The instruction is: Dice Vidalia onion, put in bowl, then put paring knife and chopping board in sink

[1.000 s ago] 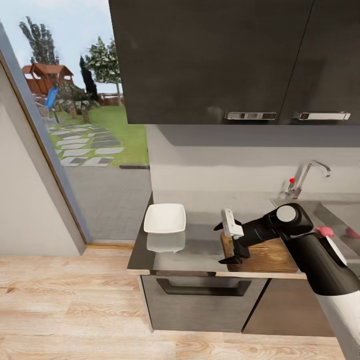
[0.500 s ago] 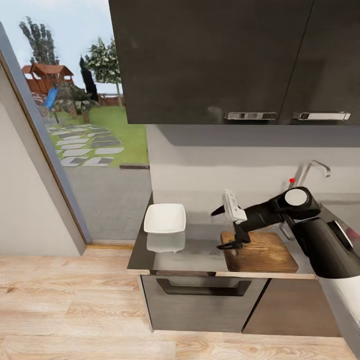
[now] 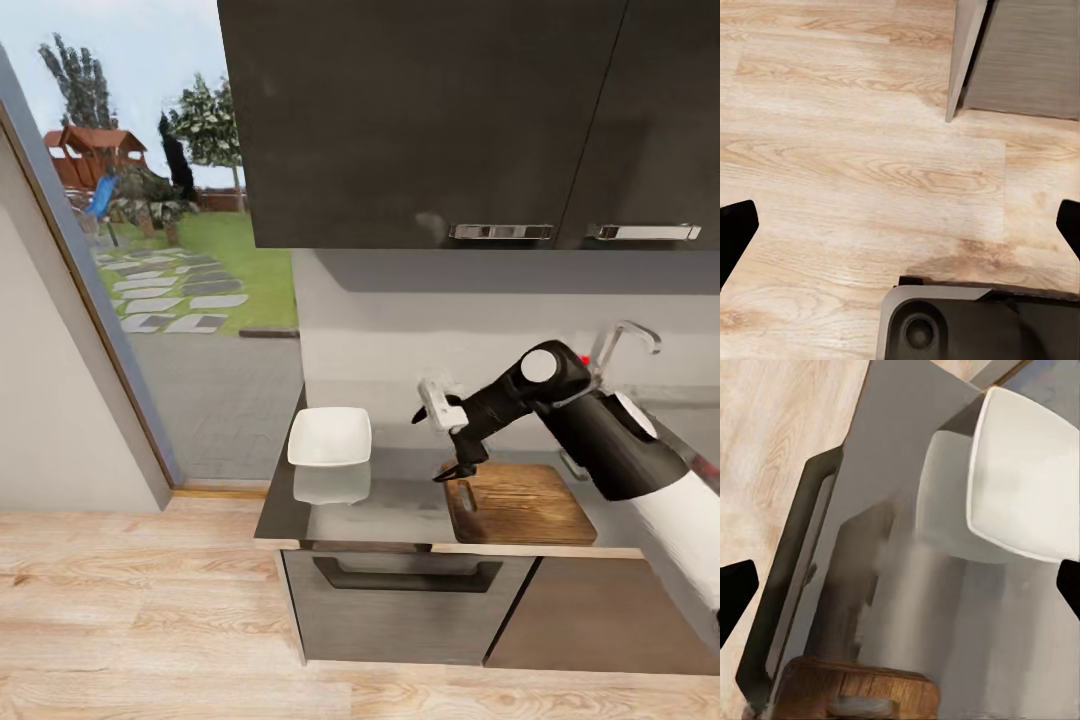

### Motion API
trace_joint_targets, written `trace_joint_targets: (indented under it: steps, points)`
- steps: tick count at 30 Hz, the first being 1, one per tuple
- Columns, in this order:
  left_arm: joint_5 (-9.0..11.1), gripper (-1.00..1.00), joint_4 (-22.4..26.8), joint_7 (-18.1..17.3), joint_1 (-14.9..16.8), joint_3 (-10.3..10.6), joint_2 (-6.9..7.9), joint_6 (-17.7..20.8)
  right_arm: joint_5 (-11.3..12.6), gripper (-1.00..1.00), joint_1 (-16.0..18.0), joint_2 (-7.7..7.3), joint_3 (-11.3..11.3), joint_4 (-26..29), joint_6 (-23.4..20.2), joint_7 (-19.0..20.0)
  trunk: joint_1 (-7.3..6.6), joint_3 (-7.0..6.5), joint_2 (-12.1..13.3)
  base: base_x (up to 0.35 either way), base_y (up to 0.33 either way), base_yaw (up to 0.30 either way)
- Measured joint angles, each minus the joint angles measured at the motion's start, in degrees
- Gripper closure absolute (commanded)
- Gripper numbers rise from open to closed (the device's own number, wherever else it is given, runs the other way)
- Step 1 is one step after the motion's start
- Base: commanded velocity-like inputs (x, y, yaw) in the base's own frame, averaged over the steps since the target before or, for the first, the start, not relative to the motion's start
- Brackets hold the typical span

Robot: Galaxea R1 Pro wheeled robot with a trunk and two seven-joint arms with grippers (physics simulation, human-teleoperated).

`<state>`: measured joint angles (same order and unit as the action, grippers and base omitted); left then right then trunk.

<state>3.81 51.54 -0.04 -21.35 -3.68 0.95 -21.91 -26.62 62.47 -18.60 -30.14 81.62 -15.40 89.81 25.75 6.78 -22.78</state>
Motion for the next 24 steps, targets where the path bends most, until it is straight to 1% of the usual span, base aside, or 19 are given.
trace_joint_targets:
  steps: [3, 8, 11, 14, 15, 17, 18, 19, 20, 22, 24]
  points:
    - [-0.01, -1.0, 0.59, 0.13, 0.0, -0.01, -0.06, 0.01, -1.5, -1.0, 0.31, 0.43, -2.99, -3.91, 4.5, 0.02, 0.0, 0.0, -0.01, 0.0, 0.0, 0.0]
    - [0.01, -1.0, 0.89, 0.23, 0.0, -0.01, -0.06, 0.01, -2.01, -1.0, 0.44, 0.34, -4.64, -5.84, 7.58, 0.03, -0.01, 0.0, -0.01, 0.0, 0.0, 0.0]
    - [0.01, -1.0, 0.72, 0.26, 0.0, -0.01, -0.07, 0.06, -1.7, -1.0, 0.45, 0.15, -5.79, -6.16, 9.31, 0.03, -0.01, 0.0, -0.01, 0.0, 0.0, 0.0]
    - [0.02, -1.0, 0.49, 0.27, 0.0, -0.01, -0.08, 0.08, 0.02, -1.0, 0.46, -0.53, -6.41, -6.29, 10.04, 0.04, -0.01, 0.0, -0.01, 0.0, 0.0, 0.0]
    - [0.02, -1.0, 0.44, 0.27, 0.0, -0.01, -0.08, 0.09, 1.61, -1.0, 0.46, -1.11, -6.56, -6.32, 10.19, 0.04, -0.01, 0.0, -0.01, 0.0, 0.0, 0.0]
    - [0.02, -1.0, 0.41, 0.28, 0.0, -0.01, -0.09, 0.09, 3.61, -1.0, 0.47, -1.76, -6.67, -6.34, 10.27, 0.05, -0.01, 0.0, -0.01, 0.0, 0.0, 0.0]
    - [0.02, -1.0, 0.39, 0.28, 0.0, -0.01, -0.09, 0.1, 5.68, -1.0, 0.47, -2.37, -6.71, -6.33, 10.31, 0.05, -0.01, 0.0, -0.01, 0.0, 0.0, 0.0]
    - [0.02, -1.0, 0.36, 0.28, 0.0, -0.01, -0.09, 0.1, 6.69, -1.0, 0.47, -2.72, -6.74, -6.32, 10.33, 0.05, -0.01, 0.0, -0.01, 0.0, 0.0, 0.0]
    - [0.02, -1.0, 0.33, 0.26, 0.0, -0.01, -0.09, 0.1, 8.27, -1.0, 0.47, -3.43, -6.78, -6.28, 10.35, 0.05, -0.01, 0.0, -0.01, 0.0, 0.0, 0.0]
    - [0.02, -1.0, 0.27, 0.24, 0.0, -0.01, -0.09, 0.1, 9.65, -1.0, 0.47, -4.38, -6.85, -6.24, 10.41, 0.05, -0.01, 0.0, -0.01, 0.0, 0.0, 0.0]
    - [0.02, -1.0, 0.19, 0.23, 0.0, -0.01, -0.08, 0.09, 10.36, -1.0, 0.47, -5.02, -6.88, -6.19, 10.44, 0.05, -0.01, 0.0, -0.01, 0.0, 0.0, 0.0]
